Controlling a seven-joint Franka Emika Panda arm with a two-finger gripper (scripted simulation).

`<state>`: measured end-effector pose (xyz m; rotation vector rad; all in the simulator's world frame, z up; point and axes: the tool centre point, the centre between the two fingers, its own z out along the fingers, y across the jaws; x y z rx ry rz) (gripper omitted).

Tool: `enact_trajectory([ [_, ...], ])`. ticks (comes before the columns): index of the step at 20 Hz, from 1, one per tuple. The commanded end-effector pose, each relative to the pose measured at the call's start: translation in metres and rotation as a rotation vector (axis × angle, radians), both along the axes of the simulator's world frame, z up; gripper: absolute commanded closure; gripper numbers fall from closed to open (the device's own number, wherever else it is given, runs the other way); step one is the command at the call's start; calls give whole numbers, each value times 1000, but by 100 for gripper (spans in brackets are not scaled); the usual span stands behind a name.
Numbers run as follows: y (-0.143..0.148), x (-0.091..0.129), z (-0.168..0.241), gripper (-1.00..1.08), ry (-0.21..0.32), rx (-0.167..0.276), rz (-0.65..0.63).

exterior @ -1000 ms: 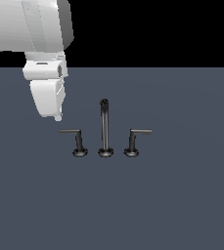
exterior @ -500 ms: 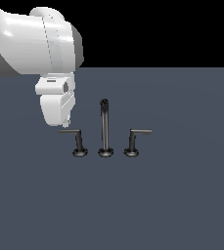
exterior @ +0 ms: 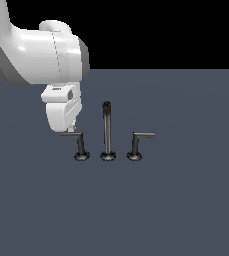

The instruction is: Turn on the faucet by rotating a designated handle.

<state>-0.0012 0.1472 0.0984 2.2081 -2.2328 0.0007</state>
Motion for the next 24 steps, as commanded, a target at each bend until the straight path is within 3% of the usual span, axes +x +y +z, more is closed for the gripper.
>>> enact_trajectory([
  [1, 0, 1, 0, 108, -1, 1, -3],
  [5, 0, 1, 0, 108, -1, 1, -3],
  [15, 18, -36, 0, 108, -1, 1, -3],
  [17, 12, -26, 0, 108, -9, 4, -13],
  [24, 9, -50, 0, 108, -5, 3, -9],
])
